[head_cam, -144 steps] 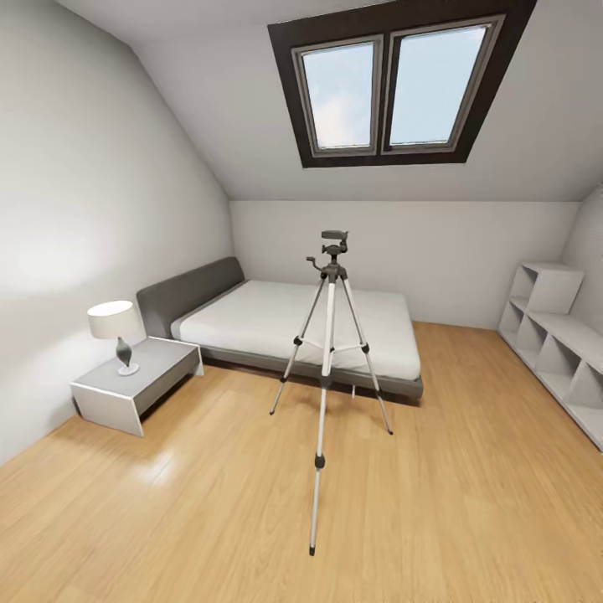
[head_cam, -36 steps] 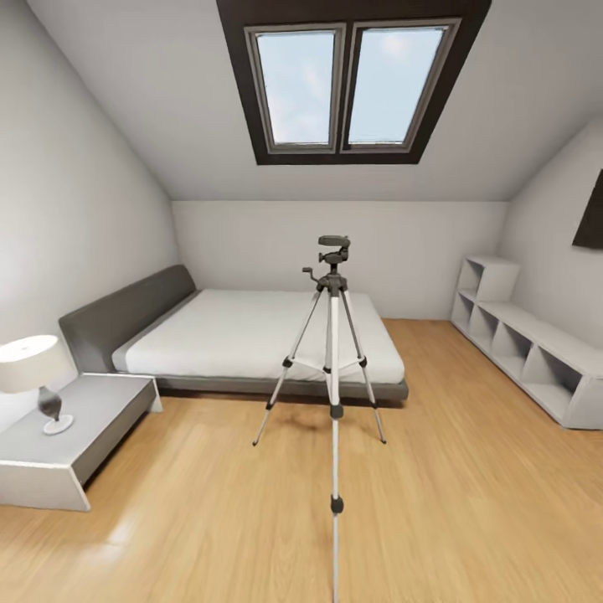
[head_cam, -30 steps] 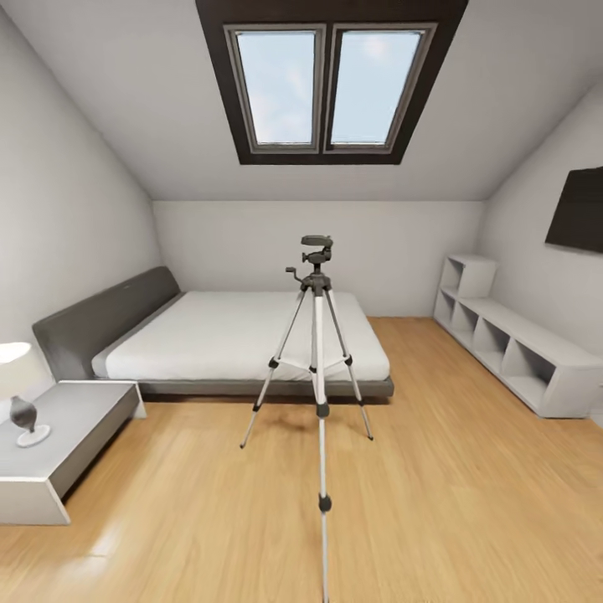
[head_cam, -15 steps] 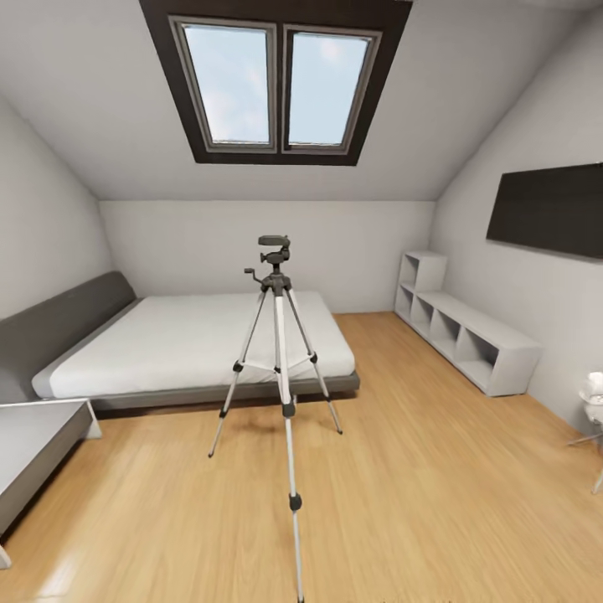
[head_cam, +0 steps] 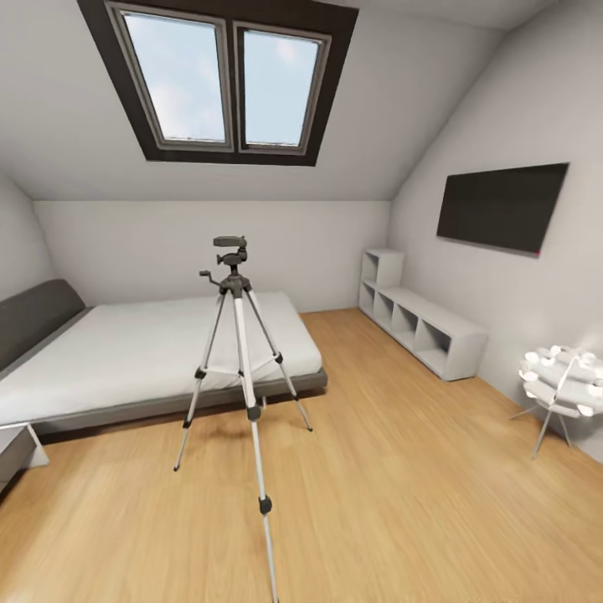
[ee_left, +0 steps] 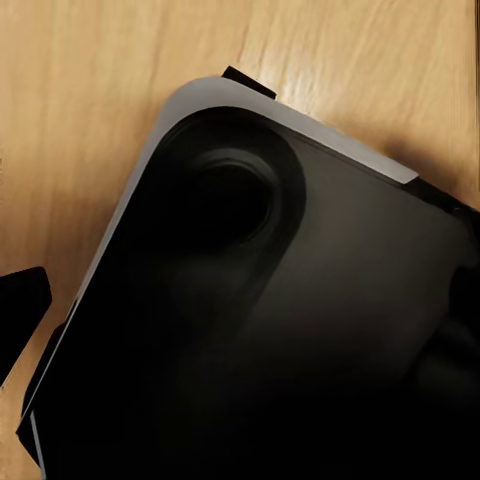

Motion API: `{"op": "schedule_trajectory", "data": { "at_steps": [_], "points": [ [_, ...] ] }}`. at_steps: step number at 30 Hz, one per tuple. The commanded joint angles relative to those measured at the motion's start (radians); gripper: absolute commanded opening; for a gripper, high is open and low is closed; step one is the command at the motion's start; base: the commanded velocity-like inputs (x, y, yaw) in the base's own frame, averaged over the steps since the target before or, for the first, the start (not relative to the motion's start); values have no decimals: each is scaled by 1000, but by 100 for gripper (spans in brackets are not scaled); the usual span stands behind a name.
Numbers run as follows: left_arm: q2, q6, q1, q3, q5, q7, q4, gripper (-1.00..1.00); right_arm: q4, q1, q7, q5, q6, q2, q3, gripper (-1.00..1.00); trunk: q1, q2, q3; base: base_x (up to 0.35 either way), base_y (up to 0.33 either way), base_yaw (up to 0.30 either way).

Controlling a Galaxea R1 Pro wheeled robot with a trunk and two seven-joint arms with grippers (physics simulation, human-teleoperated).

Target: Attach the digital camera to the camera tripod in the bedroom.

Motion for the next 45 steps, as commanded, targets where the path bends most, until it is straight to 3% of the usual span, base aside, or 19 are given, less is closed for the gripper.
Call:
{"op": "schedule_trajectory", "data": {
  "at_steps": [1,45],
  "points": [
    [0,-1,1,4,0,0,-2,100,0,0,-1,5,-3,1,-1,100,0,0,-1,0,0,-293],
    [-1,-2,1,3,1,-1,-1,100,0,0,2,7,-1,8,-3,100,0,0,-1,0,0,-294]
  ]
}}
